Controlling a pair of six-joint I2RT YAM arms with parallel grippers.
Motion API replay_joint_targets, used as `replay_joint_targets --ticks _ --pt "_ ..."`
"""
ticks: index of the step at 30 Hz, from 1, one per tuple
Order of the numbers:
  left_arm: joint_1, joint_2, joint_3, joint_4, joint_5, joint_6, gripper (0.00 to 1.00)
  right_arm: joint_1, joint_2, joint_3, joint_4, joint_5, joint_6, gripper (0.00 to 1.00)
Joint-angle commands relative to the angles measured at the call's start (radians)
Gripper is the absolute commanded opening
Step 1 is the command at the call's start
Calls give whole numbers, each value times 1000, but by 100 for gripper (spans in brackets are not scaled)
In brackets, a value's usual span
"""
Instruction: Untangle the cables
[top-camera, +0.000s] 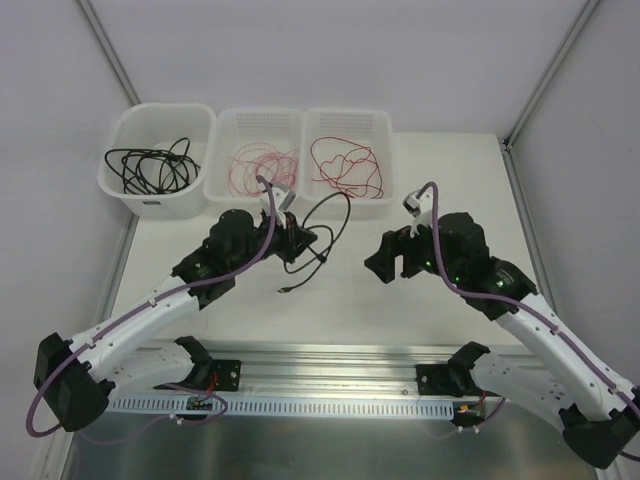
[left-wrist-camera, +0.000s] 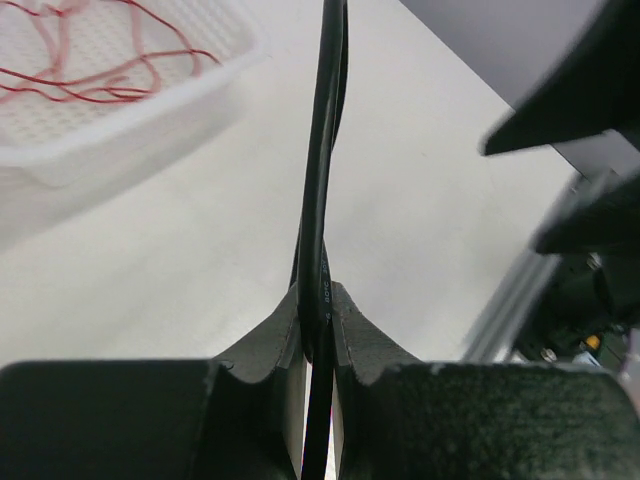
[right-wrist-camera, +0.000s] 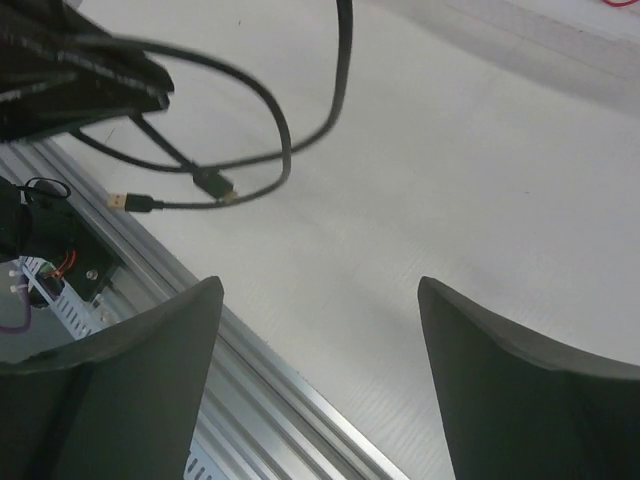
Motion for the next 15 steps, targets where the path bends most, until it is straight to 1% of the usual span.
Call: replay_joint_targets --ticks 1,3,4,5,6,7,8,11,12,13,14,15 --pt "131 1 118 -4 -37 35 0 -2 -79 46 -98 81 -61 87" --pt "211 2 153 -17 -37 20 0 -4 -125 45 -136 97 -76 92" --pt "248 4 191 -32 -40 15 0 -2 -142 37 -147 109 -78 96" --pt "329 13 211 -40 -46 7 0 -2 -157 32 -164 112 -79 98" --pt "368 18 231 -44 -53 1 0 -4 -183 26 -171 118 -81 100" --pt "408 25 265 -47 -67 -10 0 -2 -196 20 -178 124 -81 97" --pt "492 45 277 -46 -75 -37 0 -2 -208 5 -187 127 -81 97" --pt "606 120 356 -32 -92 -77 0 -2 -251 -24 -196 132 -86 97" --pt "678 143 397 -25 -101 -89 0 -4 -265 -31 -199 132 -92 97" --pt "713 168 415 -11 -101 -102 0 -1 -271 -34 -204 132 -96 97" --pt "748 214 434 5 -96 -152 0 -2 -274 -37 -214 135 -101 97" --pt "834 241 452 35 -86 -186 0 -2 -277 -35 -224 138 -106 97"
